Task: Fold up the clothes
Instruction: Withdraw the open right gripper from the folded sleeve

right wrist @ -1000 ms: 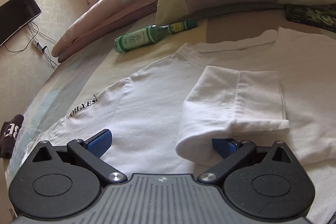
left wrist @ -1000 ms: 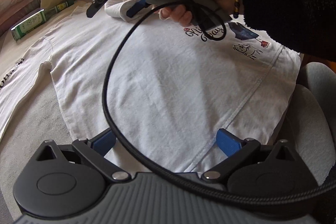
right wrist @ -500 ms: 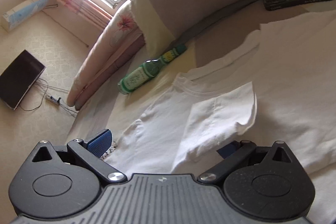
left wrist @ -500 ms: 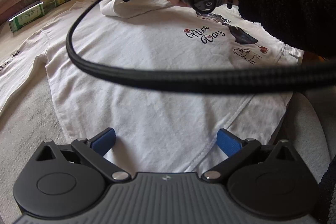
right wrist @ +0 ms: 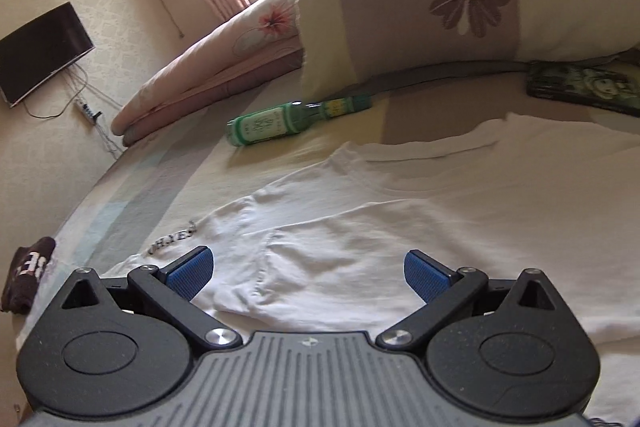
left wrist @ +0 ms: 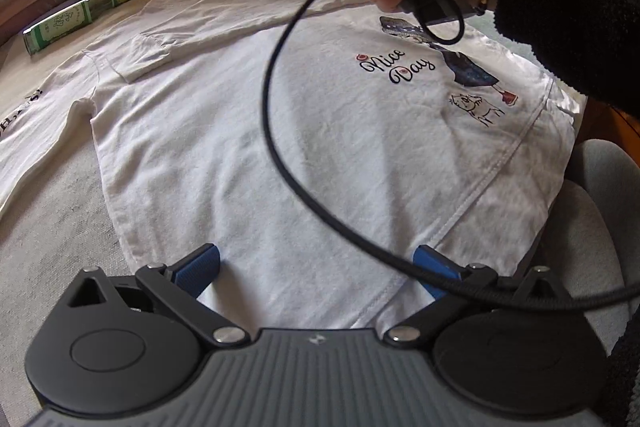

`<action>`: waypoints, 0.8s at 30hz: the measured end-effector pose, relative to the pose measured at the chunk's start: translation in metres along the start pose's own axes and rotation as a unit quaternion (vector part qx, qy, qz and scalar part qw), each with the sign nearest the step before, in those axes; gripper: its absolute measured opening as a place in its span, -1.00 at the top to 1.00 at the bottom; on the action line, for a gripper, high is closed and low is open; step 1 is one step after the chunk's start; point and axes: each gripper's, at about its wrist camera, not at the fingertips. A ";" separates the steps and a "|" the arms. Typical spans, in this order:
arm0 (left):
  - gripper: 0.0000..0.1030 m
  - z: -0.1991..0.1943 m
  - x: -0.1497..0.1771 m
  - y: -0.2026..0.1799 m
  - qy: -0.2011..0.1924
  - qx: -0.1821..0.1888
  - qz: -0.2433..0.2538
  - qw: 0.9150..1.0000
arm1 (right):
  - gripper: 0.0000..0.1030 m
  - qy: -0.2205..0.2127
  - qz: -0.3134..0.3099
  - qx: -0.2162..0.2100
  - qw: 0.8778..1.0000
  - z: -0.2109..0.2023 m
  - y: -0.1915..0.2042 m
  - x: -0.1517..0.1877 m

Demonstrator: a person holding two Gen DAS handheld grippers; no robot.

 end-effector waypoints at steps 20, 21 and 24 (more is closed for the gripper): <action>-0.99 0.016 -0.123 -0.014 -0.058 -0.065 -0.007 0.996 | -1.00 -0.090 0.096 0.113 0.985 -0.057 -0.074 0.083; -0.99 0.022 -0.137 -0.015 -0.069 -0.059 -0.011 0.996 | -1.00 -0.097 0.108 0.113 0.983 -0.058 -0.075 0.084; -0.99 0.048 -0.180 -0.009 -0.093 -0.028 -0.060 0.993 | -1.00 -0.078 0.095 0.115 0.986 -0.058 -0.072 0.079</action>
Point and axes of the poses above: each gripper's, at about its wrist camera, not at the fingertips, and z roughly the way its jaws point, y to its left, x to its underside, and after that the axes turned 11 degrees about -z, right-handed
